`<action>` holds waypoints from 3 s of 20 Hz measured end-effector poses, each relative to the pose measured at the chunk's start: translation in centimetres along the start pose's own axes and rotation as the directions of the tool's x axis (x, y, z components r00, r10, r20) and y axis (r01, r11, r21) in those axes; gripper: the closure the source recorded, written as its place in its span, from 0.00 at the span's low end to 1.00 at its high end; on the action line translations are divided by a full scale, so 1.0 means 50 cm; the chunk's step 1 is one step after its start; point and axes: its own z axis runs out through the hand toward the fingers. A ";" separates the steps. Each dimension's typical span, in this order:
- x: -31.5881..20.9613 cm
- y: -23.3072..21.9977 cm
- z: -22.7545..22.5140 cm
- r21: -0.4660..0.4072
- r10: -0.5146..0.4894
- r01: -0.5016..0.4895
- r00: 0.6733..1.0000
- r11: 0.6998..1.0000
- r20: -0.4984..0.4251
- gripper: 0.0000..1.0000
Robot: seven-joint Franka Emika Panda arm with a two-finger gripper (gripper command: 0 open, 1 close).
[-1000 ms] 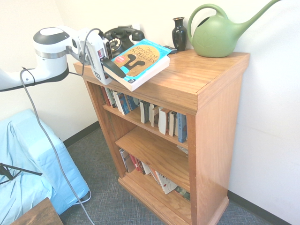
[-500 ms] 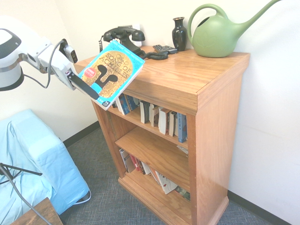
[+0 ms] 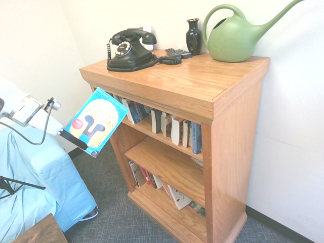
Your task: Organize the shelf
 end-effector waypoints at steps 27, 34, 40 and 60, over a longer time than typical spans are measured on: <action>0.015 -0.186 0.276 0.336 -0.187 0.091 0.946 0.937 0.265 1.00; 0.006 -0.259 0.301 0.379 -0.218 0.116 0.946 0.918 0.240 1.00; 0.026 -0.312 0.310 0.383 -0.222 0.106 0.936 0.918 0.273 1.00; 0.048 -0.412 0.385 0.391 -0.201 0.065 0.927 0.918 0.317 1.00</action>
